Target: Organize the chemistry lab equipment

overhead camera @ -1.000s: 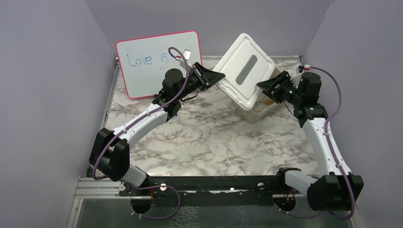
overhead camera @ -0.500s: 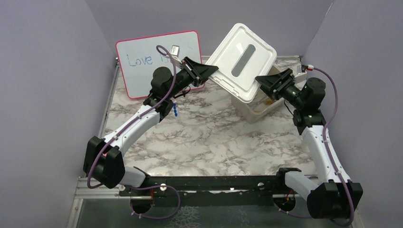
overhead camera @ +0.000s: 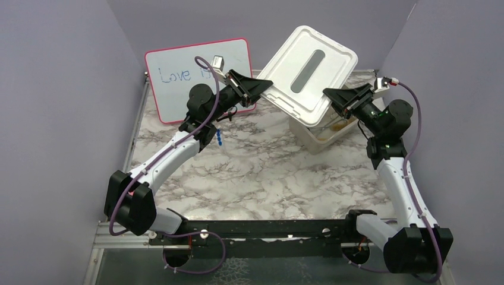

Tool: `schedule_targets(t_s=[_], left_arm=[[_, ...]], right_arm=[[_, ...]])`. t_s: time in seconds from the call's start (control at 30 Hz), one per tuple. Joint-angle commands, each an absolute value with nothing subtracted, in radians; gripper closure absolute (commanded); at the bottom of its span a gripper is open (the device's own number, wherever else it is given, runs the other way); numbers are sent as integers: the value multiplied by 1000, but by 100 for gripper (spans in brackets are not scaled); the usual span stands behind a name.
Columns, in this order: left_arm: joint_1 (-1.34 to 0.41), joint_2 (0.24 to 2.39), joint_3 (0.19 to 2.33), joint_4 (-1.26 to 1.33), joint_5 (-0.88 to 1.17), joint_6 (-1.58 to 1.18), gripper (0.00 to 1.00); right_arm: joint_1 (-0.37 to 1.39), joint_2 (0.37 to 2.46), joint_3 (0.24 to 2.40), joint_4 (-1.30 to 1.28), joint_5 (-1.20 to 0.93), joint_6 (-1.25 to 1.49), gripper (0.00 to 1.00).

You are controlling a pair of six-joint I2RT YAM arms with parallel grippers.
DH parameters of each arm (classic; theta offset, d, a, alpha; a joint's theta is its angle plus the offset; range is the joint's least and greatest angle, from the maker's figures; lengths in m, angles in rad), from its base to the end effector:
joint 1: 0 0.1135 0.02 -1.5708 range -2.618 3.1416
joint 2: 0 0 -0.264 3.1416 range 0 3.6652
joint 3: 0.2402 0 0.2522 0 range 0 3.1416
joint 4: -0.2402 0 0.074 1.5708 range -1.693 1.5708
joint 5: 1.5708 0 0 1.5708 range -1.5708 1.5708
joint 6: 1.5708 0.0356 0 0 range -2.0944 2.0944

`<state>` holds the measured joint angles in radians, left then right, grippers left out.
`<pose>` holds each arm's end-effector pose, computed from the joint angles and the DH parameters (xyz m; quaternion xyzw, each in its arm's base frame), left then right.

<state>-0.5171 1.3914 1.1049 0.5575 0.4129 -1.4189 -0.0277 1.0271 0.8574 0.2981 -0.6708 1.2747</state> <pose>0.2777 -0.1743 0.3901 -0.1112 0.6042 -0.7122 0.3396 0.2366 0.0156 0.3702 0.1813 0.6457 0.5905 0.4488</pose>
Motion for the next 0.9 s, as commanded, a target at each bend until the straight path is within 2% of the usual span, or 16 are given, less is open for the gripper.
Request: schedule_targets(t_s=[0.0, 0.07, 0.17, 0.3, 0.53, 0.73, 0.87], left_arm=[[-517, 1392, 1112, 614, 450, -1433, 94], [-517, 1399, 1108, 614, 454, -1436, 88], [-517, 1412, 1110, 615, 468, -1440, 84], [-517, 1427, 1117, 619, 482, -1441, 87], [-517, 1445, 1118, 624, 500, -1442, 89], [-517, 1461, 1103, 631, 500, -1452, 88], [-517, 1478, 1110, 635, 501, -1451, 88]], right_arm=[[-28, 1005, 815, 414, -634, 1344, 74], [-28, 998, 795, 456, -622, 1367, 79], [-28, 1001, 787, 487, -619, 1391, 78], [-28, 1028, 799, 509, -653, 1401, 65], [-28, 1062, 797, 597, -687, 1447, 67], [-28, 1082, 783, 703, -711, 1485, 58], [-28, 1077, 802, 661, -715, 1458, 59]])
